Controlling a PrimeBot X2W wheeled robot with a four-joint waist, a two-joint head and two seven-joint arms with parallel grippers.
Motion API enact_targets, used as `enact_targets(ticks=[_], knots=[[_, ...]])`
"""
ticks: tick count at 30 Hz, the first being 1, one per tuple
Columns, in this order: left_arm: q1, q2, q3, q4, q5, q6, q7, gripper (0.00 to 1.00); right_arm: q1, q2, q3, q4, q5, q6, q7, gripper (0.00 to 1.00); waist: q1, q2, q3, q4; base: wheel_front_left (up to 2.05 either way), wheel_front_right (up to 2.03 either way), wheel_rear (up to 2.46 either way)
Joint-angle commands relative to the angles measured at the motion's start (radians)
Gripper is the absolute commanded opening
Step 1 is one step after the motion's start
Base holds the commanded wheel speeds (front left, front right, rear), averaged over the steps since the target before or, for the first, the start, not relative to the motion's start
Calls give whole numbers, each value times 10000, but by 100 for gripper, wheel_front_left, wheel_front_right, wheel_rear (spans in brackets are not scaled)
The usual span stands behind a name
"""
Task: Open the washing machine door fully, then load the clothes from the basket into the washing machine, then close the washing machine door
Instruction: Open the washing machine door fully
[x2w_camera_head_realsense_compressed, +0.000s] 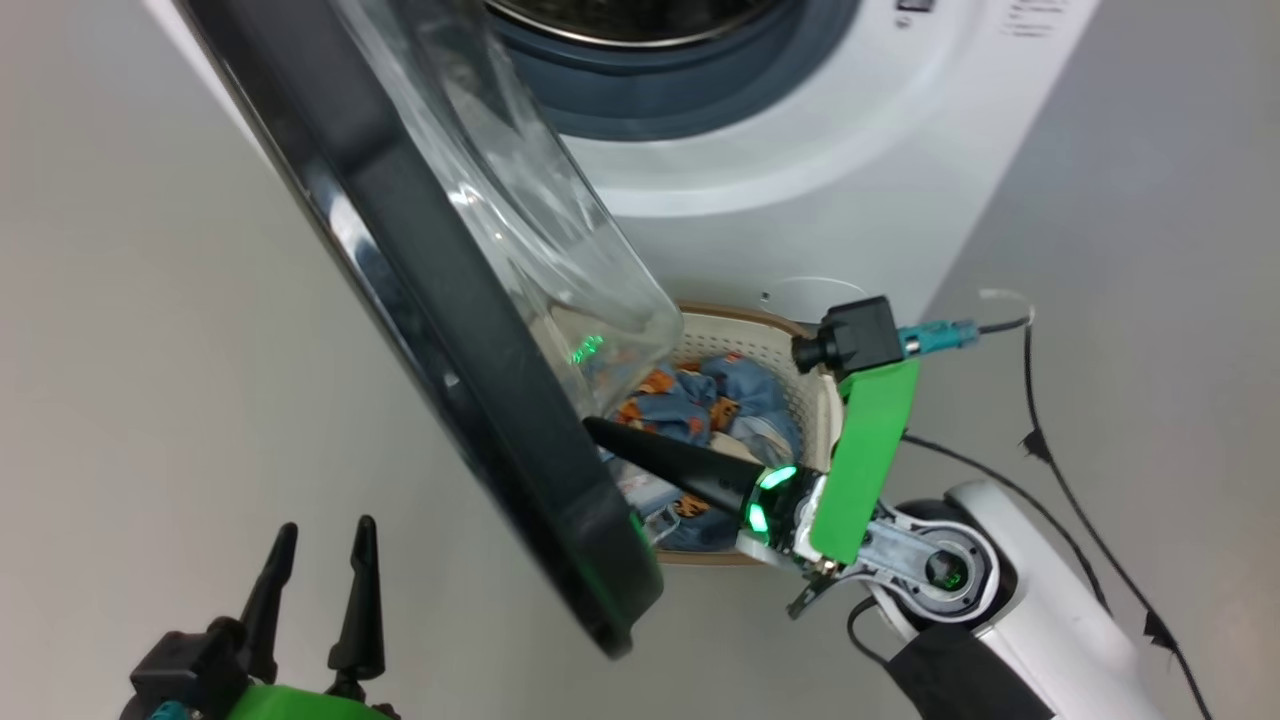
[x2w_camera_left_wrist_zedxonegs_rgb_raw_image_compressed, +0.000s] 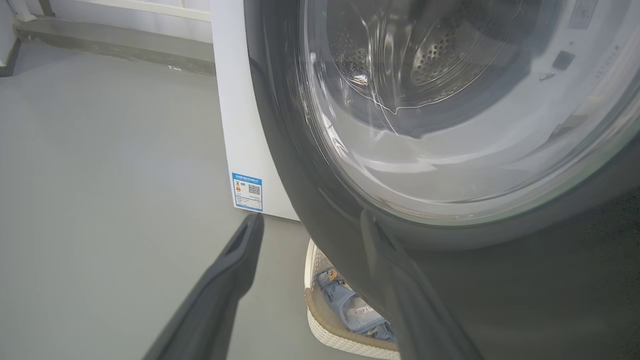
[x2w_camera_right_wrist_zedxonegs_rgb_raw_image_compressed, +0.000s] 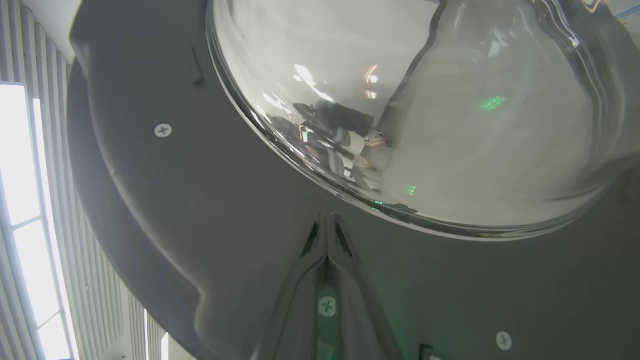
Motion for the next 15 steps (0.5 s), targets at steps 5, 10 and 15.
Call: enact_targets(ticks=[5,10,15], knots=[[95,133,225,-231,-194,123,-65,100,333,447,507,-84,-58,17,-271,0,0,0,-484,735,0,0,0],[185,133,205,-228,-227,160,-65,100,474,519,944,83,25,17,-582,0,0,0,-780,1008,0,0,0],[273,133,122,-248,-261,217,-65,100,507,538,1383,118,319,17,-980,0,0,0,-1017,1186,0,0,0]])
